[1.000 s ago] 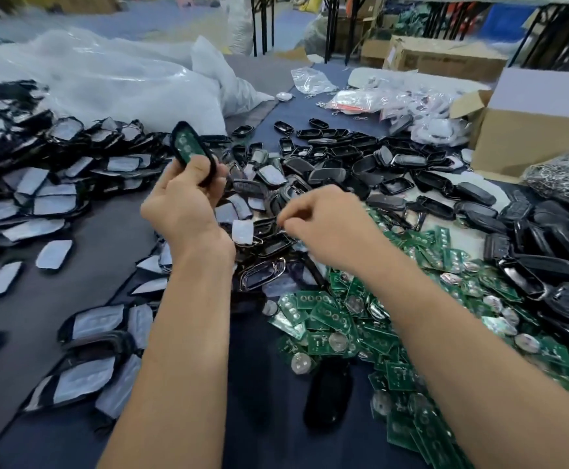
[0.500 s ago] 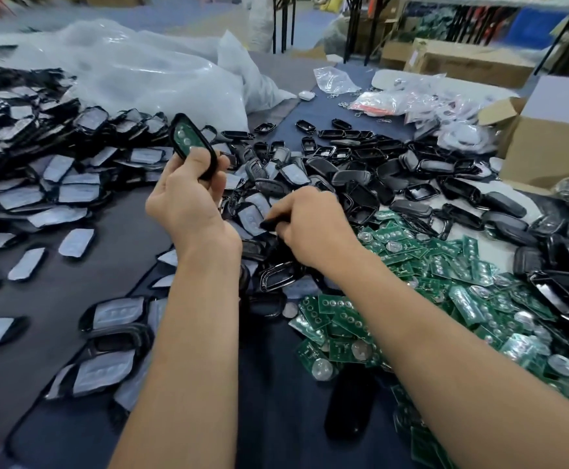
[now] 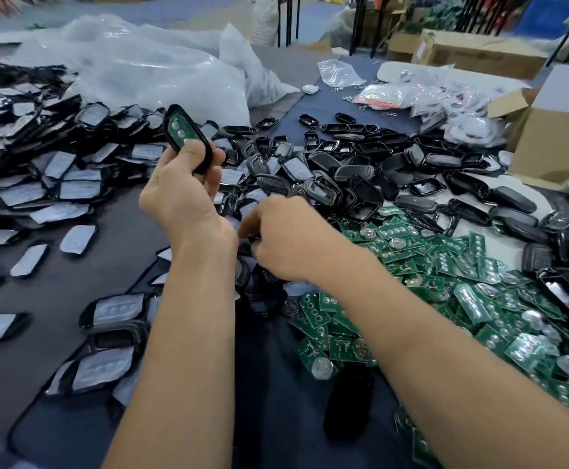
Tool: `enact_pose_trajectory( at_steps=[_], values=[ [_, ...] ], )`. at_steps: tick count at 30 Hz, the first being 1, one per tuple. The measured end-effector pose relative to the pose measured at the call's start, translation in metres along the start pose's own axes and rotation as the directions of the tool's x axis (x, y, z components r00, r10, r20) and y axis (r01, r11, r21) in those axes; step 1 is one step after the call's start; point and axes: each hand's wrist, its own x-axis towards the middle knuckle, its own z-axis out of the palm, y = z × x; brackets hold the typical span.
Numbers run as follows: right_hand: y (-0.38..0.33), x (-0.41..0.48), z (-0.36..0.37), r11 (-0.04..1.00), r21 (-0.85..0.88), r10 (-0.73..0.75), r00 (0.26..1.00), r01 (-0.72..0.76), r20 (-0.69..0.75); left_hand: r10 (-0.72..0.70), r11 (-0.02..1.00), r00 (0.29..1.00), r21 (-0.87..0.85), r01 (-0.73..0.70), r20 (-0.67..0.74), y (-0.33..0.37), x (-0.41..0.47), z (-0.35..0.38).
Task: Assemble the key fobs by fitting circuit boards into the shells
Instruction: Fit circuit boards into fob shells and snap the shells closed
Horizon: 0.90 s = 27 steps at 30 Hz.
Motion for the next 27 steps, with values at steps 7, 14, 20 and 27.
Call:
enact_pose_trajectory(
  at_steps=[7, 14, 20, 27],
  values=[
    [-0.001, 0.002, 0.025, 0.971, -0.234, -0.090, 0.977, 0.043, -0.193, -0.023, 1.000, 1.000, 0.012, 0.023, -0.016, -0.003, 0.001, 0.001],
    [0.011, 0.001, 0.024, 0.994, 0.083, 0.096, 0.942, -0.073, -0.323, -0.052, 0.999, 0.998, -0.006, 0.052, -0.019, -0.004, 0.003, 0.000],
    [0.045, -0.047, -0.017, 0.511, 0.859, 0.381, 0.904, -0.031, -0.194, -0.120, 0.992, 0.992, 0.042, 0.119, 0.048, -0.014, -0.003, 0.005],
    [0.094, -0.119, -0.036, 0.209, 0.978, 0.483, 0.872, -0.025, -0.081, -0.368, 0.882, 0.862, 0.423, 0.206, 0.348, -0.055, -0.044, 0.025]
  ],
)
